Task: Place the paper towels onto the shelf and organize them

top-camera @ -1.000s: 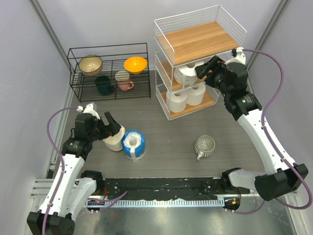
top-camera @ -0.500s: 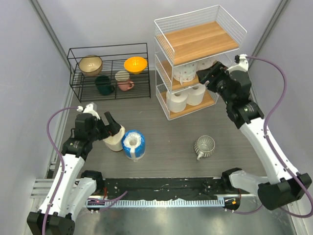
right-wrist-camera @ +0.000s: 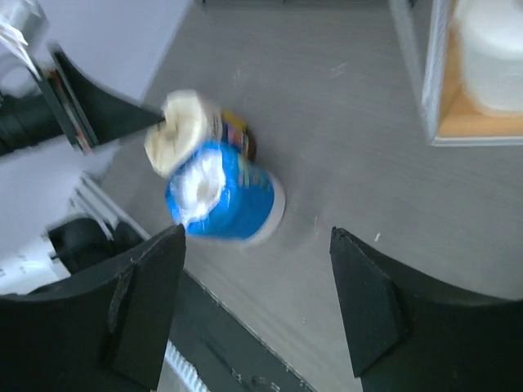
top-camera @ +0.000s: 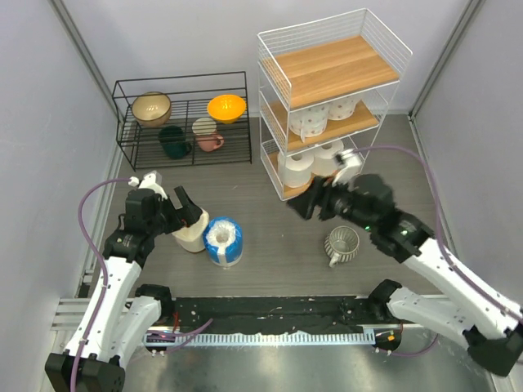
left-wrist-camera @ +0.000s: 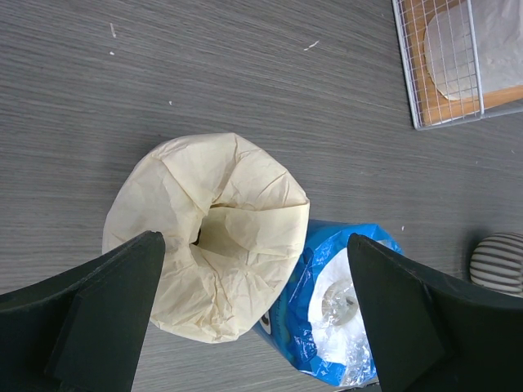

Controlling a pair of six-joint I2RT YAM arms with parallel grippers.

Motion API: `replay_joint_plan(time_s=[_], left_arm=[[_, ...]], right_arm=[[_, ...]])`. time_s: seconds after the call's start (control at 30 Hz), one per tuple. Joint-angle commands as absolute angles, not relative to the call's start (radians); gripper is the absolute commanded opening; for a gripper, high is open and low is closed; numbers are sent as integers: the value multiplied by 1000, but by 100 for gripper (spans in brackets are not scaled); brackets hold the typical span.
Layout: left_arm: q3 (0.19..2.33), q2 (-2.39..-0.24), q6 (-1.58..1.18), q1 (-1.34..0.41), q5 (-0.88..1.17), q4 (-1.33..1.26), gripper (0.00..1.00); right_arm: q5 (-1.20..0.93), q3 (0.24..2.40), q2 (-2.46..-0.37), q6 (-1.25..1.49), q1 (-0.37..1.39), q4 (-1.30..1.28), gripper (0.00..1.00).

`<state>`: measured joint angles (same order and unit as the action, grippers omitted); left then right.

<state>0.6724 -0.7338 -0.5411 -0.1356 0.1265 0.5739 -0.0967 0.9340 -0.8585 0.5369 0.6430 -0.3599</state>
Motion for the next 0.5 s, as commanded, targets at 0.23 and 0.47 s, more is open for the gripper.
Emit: replay_joint_plan(time_s=[0.23, 0.47], left_arm=[[673, -742, -537, -138, 123, 546, 100], [673, -744, -537, -140, 132, 546, 100]], right_arm=[[353, 948, -1319, 749, 1109, -167, 84], [336, 1020, -1440, 779, 1111, -108, 86]])
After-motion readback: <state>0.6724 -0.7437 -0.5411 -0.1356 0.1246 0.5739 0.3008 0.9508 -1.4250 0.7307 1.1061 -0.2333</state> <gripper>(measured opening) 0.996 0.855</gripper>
